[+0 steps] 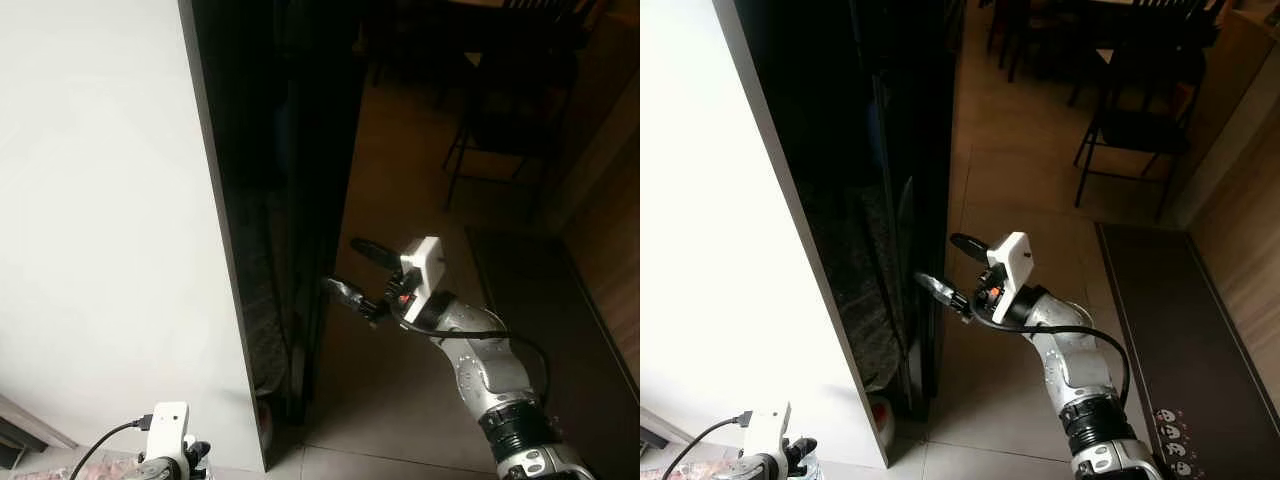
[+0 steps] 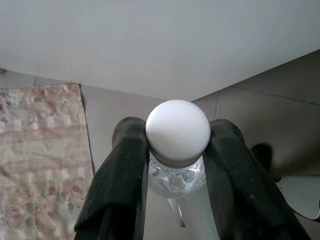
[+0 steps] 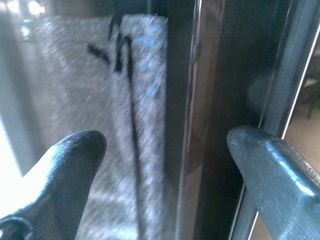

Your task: Restocking fridge

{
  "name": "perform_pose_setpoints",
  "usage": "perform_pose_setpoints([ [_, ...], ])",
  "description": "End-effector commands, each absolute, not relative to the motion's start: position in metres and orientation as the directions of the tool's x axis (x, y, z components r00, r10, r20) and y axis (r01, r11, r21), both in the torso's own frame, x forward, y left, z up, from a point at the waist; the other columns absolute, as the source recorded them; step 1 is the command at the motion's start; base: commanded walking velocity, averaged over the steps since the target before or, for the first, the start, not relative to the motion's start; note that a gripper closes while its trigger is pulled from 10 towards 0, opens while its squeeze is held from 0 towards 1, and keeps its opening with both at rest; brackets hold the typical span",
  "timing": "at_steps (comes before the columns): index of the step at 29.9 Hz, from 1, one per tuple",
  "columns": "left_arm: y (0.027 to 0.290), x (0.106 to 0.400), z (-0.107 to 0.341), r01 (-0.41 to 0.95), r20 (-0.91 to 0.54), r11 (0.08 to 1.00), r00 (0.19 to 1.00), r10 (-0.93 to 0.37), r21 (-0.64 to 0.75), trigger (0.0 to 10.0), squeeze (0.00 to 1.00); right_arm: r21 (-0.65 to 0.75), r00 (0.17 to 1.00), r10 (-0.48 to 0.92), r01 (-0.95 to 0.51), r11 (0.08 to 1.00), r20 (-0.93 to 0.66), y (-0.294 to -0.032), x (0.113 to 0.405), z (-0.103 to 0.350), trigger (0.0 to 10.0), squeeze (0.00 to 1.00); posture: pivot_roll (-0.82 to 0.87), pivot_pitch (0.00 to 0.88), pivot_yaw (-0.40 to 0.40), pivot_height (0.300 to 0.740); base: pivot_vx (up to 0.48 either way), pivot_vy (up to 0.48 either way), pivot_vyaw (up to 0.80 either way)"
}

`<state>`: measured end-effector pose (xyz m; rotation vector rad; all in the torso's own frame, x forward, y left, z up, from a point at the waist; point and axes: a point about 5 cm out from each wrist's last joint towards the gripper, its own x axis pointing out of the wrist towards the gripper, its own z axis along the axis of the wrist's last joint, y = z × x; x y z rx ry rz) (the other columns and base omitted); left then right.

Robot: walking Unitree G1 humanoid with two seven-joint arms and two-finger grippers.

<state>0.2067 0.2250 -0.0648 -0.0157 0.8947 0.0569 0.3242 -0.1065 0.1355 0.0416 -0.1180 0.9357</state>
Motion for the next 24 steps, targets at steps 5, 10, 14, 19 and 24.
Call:
perform_pose_setpoints([
  [5, 0.222, 0.206, -0.066, -0.039, -0.788, 0.999, 0.615, 0.031, 0.008, 10.0, 0.00, -0.081, 0.652, 0.738, -0.738, 0.670, 0.174, -0.096, 0.336, 0.154, 10.0, 0.00, -0.01, 0.000, -0.060, 0.740, 0.000, 0.000, 0.00],
  [10, 0.222, 0.206, -0.066, -0.040, -0.788, 0.999, 0.615, 0.026, 0.002, 10.0, 0.00, -0.081, 0.704, 0.681, -0.681, 0.728, 0.203, -0.090, 0.340, 0.157, 10.0, 0.00, -0.01, 0.000, -0.062, 0.740, 0.000, 0.000, 0.00],
  [14, 0.221, 0.206, -0.066, -0.040, -0.789, 0.999, 0.614, 0.028, 0.004, 10.0, 0.00, -0.094, 0.713, 0.671, -0.668, 0.738, 0.204, -0.088, 0.342, 0.157, 10.0, 0.00, -0.01, 0.000, -0.060, 0.740, 0.000, 0.000, 0.00],
  [19, 0.221, 0.206, -0.066, -0.038, -0.789, 0.999, 0.614, 0.027, 0.004, 10.0, 0.00, -0.117, 0.744, 0.632, -0.623, 0.773, 0.217, -0.085, 0.346, 0.160, 10.0, 0.00, -0.01, 0.000, -0.057, 0.740, 0.000, 0.000, 0.00],
  [24, 0.221, 0.205, -0.067, -0.032, -0.789, 0.999, 0.614, 0.023, 0.003, 10.0, 0.00, -0.116, 0.762, 0.601, -0.593, 0.797, 0.241, -0.080, 0.349, 0.165, 10.0, 0.00, -0.01, 0.000, -0.055, 0.740, 0.000, 0.000, 0.00],
])
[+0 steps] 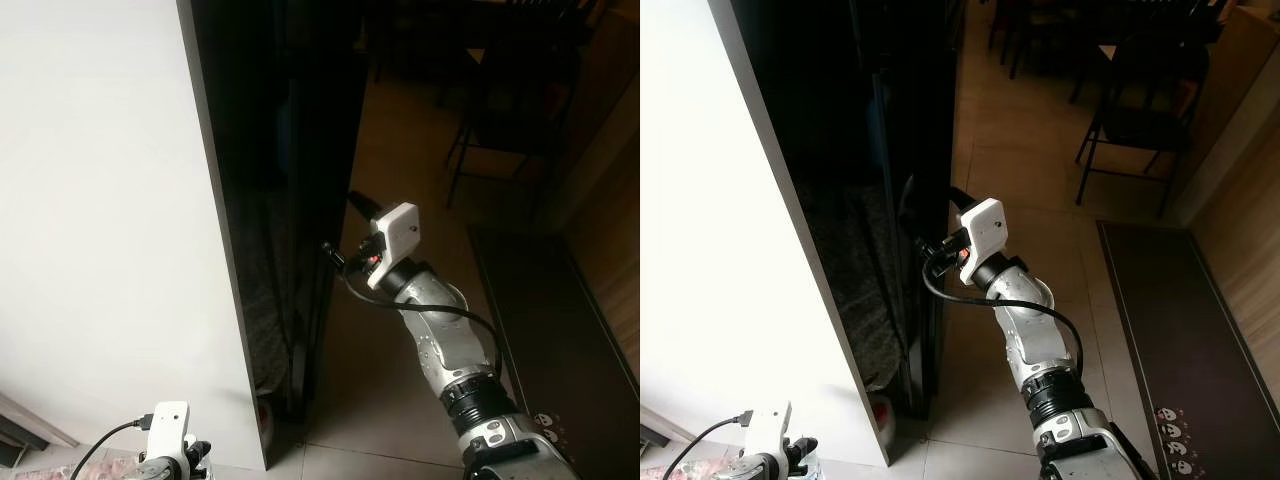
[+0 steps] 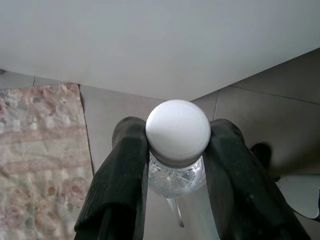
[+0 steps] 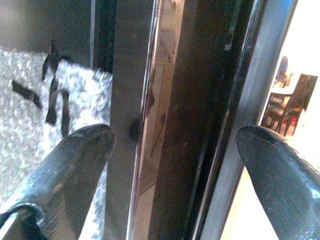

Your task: Restocking fridge

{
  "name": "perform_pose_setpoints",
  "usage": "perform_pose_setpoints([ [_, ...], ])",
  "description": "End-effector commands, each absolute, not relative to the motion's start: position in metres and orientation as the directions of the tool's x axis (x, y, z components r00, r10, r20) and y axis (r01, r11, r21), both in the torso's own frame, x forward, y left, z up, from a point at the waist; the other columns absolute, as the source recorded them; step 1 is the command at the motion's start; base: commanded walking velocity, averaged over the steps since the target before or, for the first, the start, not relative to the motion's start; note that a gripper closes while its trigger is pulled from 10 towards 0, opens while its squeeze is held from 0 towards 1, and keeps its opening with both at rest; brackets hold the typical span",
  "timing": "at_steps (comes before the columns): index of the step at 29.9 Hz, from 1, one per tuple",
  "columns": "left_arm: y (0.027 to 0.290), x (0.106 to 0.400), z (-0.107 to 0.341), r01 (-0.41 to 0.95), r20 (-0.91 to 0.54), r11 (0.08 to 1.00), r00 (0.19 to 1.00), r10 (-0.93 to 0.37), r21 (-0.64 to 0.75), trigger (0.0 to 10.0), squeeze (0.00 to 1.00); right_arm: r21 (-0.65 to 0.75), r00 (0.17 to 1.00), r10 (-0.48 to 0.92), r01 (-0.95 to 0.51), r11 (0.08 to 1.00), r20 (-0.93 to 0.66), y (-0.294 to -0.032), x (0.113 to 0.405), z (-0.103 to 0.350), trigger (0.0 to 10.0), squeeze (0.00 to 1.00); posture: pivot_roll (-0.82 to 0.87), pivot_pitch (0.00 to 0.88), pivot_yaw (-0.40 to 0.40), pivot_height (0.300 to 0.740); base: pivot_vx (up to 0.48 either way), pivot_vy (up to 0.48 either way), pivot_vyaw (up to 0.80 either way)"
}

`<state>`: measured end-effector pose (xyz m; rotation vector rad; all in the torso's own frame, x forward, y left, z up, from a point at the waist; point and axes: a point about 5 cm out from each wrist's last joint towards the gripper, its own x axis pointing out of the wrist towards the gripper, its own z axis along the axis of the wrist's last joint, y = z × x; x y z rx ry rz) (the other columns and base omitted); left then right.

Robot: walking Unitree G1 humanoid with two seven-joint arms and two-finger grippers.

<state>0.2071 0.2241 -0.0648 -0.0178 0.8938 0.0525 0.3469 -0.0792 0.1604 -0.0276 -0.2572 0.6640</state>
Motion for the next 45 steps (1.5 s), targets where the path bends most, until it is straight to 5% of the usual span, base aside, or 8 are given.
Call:
perform_pose_setpoints([
  [1, 0.221, 0.205, -0.067, -0.032, -0.789, 0.999, 0.614, 0.023, 0.003, 10.0, 0.00, -0.116, 0.762, 0.601, -0.593, 0.797, 0.241, -0.080, 0.349, 0.165, 10.0, 0.00, -0.01, 0.000, -0.055, 0.740, 0.000, 0.000, 0.00],
  [17, 0.220, 0.205, -0.067, -0.033, -0.791, 0.999, 0.611, 0.023, 0.003, 10.0, 0.00, -0.136, 0.822, 0.513, -0.494, 0.858, 0.248, -0.080, 0.361, 0.167, 10.0, 0.00, 0.00, 0.000, -0.060, 0.740, 0.000, 0.000, 0.00],
  [27, 0.221, 0.204, -0.067, -0.032, -0.792, 0.999, 0.610, 0.023, 0.005, 10.0, 0.00, -0.115, 0.950, 0.189, -0.164, 0.980, 0.248, -0.147, 0.375, 0.168, 10.0, 0.00, -0.01, 0.000, -0.058, 0.740, 0.000, 0.000, 0.00],
  [45, 0.221, 0.204, -0.067, -0.024, -0.795, 1.000, 0.606, 0.017, 0.003, 10.0, 0.00, -0.212, 0.957, -0.256, 0.281, 0.936, 0.135, -0.240, 0.347, 0.119, 10.0, 0.00, -0.01, 0.000, -0.058, 0.740, 0.000, 0.000, 0.00],
])
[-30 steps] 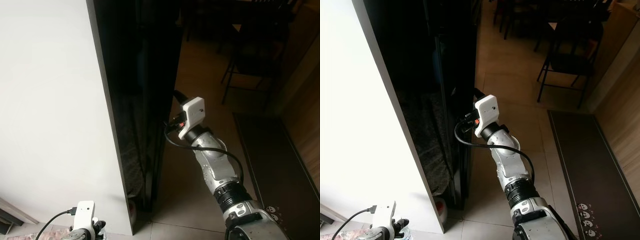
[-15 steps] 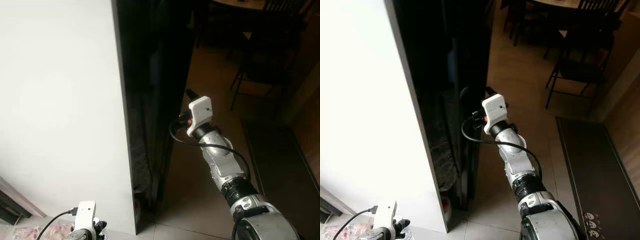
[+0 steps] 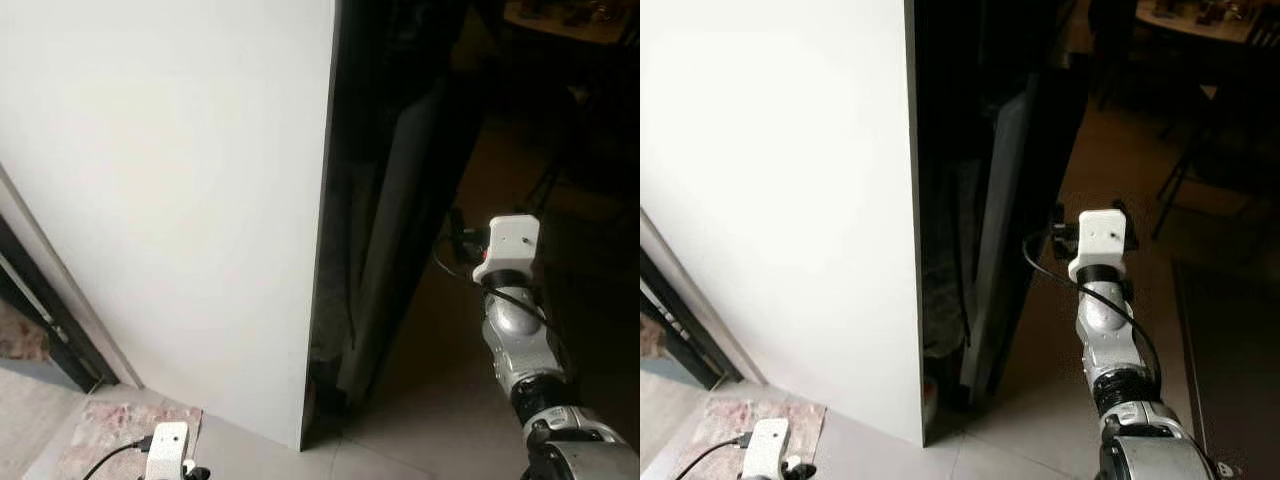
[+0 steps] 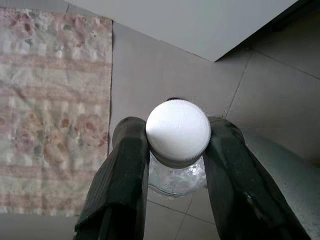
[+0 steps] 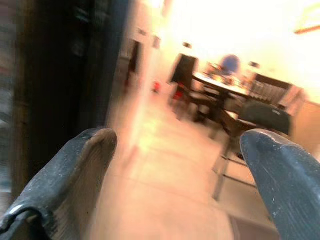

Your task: Restocking fridge

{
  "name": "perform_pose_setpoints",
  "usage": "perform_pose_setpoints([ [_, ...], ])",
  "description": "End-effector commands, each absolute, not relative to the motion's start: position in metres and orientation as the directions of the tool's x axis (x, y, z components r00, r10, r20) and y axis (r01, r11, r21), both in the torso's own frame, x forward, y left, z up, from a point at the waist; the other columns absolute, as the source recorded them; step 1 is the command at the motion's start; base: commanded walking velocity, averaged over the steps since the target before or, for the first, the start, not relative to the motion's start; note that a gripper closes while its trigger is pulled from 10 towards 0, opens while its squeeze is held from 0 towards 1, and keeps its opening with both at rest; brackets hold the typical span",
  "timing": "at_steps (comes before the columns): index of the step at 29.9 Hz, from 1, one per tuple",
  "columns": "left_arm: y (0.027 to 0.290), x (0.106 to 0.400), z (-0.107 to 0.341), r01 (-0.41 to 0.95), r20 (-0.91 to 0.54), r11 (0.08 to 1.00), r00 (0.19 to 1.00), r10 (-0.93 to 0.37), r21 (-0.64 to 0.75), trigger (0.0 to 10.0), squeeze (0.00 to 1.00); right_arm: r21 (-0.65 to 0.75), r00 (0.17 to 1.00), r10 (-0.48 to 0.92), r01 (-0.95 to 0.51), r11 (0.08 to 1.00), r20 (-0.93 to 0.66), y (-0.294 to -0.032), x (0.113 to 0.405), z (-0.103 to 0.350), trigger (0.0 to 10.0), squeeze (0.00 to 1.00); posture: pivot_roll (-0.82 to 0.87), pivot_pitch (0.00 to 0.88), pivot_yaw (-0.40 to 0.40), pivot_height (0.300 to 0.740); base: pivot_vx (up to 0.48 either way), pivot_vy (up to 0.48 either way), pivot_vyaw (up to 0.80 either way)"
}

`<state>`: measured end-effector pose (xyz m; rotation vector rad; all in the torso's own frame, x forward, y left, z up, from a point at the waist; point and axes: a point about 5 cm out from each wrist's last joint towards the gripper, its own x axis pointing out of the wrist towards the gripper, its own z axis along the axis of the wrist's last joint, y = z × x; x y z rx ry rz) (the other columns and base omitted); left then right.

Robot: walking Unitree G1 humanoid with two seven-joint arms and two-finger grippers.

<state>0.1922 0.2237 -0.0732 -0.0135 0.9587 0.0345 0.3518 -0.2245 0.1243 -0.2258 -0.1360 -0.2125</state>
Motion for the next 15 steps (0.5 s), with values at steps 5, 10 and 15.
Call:
perform_pose_setpoints([
  [5, 0.222, 0.204, -0.067, -0.023, -0.795, 1.000, 0.606, 0.020, 0.007, 10.0, 0.00, -0.214, 0.920, -0.380, 0.393, 0.894, 0.099, -0.264, 0.338, 0.111, 10.0, 0.00, -0.02, 0.000, -0.057, 0.740, 0.000, 0.000, 0.00],
  [10, 0.222, 0.204, -0.067, -0.023, -0.796, 1.000, 0.605, 0.023, 0.012, 10.0, 0.00, -0.267, 0.889, -0.452, 0.454, 0.850, 0.073, -0.279, 0.330, 0.103, 10.0, 0.00, -0.02, 0.000, -0.055, 0.740, 0.000, 0.000, 0.00],
  [15, 0.222, 0.204, -0.067, -0.023, -0.796, 1.000, 0.605, 0.024, 0.012, 10.0, 0.00, -0.288, 0.870, -0.493, 0.480, 0.829, 0.029, -0.287, 0.320, 0.090, 10.0, 0.00, -0.02, 0.000, -0.055, 0.740, 0.000, 0.000, 0.00],
])
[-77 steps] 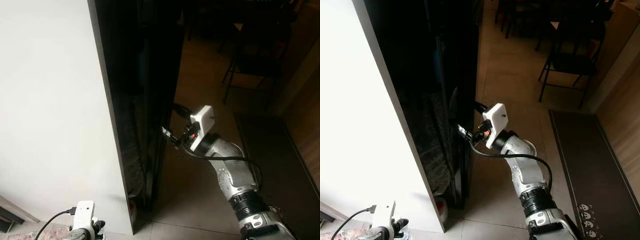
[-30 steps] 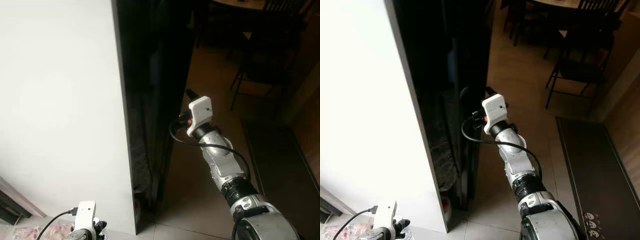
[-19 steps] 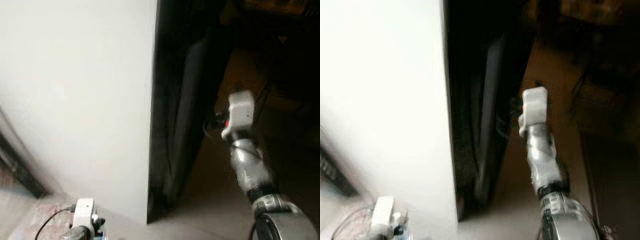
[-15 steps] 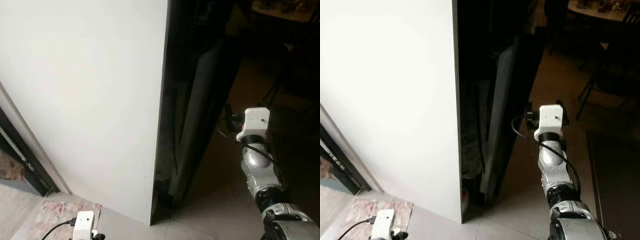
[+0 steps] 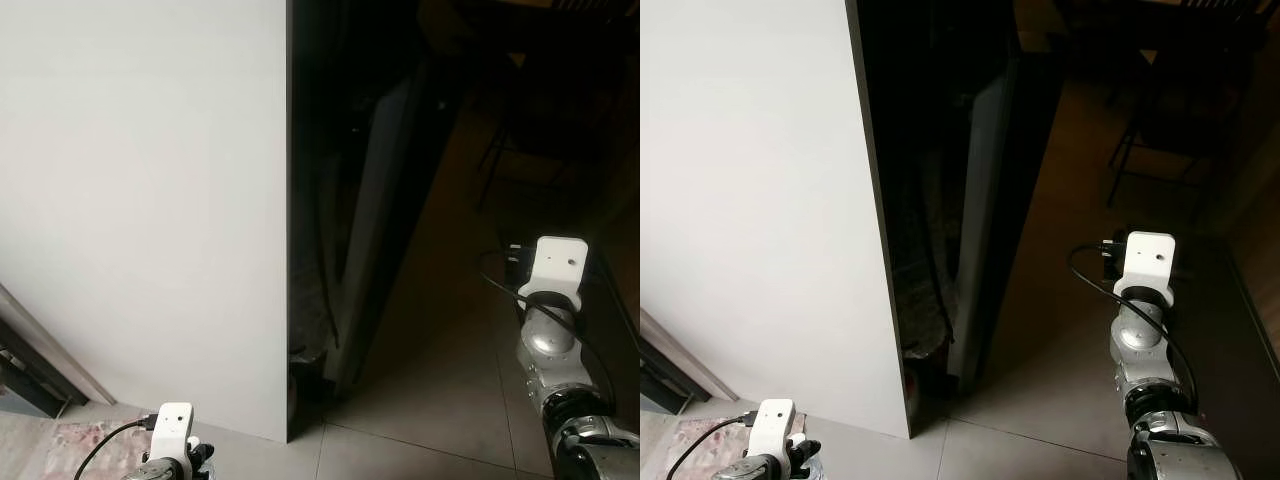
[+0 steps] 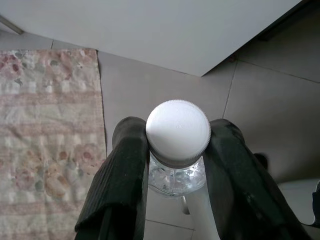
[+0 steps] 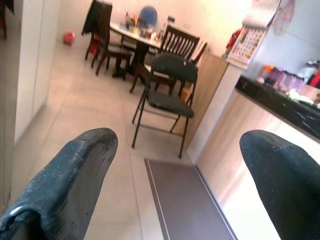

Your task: Restocking fridge

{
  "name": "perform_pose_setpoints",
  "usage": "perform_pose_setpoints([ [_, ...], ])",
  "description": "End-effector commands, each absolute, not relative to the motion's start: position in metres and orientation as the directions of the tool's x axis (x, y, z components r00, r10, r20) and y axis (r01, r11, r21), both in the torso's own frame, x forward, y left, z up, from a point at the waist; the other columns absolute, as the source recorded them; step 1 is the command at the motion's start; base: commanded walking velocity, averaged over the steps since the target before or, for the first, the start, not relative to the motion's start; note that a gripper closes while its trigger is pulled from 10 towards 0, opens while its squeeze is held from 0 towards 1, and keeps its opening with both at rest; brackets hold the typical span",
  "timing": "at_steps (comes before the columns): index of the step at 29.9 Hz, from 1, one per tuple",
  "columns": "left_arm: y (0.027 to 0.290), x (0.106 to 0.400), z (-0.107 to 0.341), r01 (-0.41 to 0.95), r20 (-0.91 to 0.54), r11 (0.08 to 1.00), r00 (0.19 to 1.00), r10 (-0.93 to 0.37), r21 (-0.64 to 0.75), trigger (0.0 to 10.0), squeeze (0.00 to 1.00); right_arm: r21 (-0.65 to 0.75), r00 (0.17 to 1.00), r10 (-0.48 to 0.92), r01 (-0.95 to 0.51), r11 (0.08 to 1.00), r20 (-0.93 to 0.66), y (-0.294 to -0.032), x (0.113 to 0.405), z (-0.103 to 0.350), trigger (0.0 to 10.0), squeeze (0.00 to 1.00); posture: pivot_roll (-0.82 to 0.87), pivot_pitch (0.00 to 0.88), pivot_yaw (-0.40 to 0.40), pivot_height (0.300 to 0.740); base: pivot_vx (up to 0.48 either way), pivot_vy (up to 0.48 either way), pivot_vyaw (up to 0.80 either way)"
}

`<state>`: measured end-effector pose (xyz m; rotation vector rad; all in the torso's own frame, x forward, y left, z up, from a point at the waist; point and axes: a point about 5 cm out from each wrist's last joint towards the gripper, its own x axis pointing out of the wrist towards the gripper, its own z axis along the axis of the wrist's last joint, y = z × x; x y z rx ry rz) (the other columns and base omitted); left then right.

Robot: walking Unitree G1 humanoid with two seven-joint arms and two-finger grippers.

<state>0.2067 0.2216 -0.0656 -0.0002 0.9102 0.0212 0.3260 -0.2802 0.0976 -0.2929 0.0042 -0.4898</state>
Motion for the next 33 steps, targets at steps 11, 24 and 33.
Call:
perform_pose_setpoints([
  [11, 0.222, 0.204, -0.067, -0.024, -0.798, 1.000, 0.602, 0.021, 0.008, 10.0, 0.00, -0.189, 0.946, -0.147, 0.094, 0.978, -0.288, -0.227, 0.320, 0.042, 10.0, 0.00, -0.02, 0.000, -0.056, 0.740, 0.000, 0.000, 0.00],
  [24, 0.222, 0.204, -0.067, -0.029, -0.799, 1.000, 0.600, 0.020, 0.004, 10.0, 0.00, -0.029, 0.809, 0.217, -0.277, 0.960, -0.546, -0.197, 0.312, 0.018, 10.0, 0.00, -0.02, 0.000, -0.057, 0.740, 0.000, 0.000, 0.00],
  [33, 0.223, 0.205, -0.067, -0.032, -0.799, 0.999, 0.601, 0.025, 0.008, 10.0, 0.00, 0.134, 0.780, 0.473, -0.462, 0.877, -0.409, -0.186, 0.328, 0.047, 10.0, 0.00, -0.02, 0.000, -0.051, 0.740, 0.000, 0.000, 0.00],
])
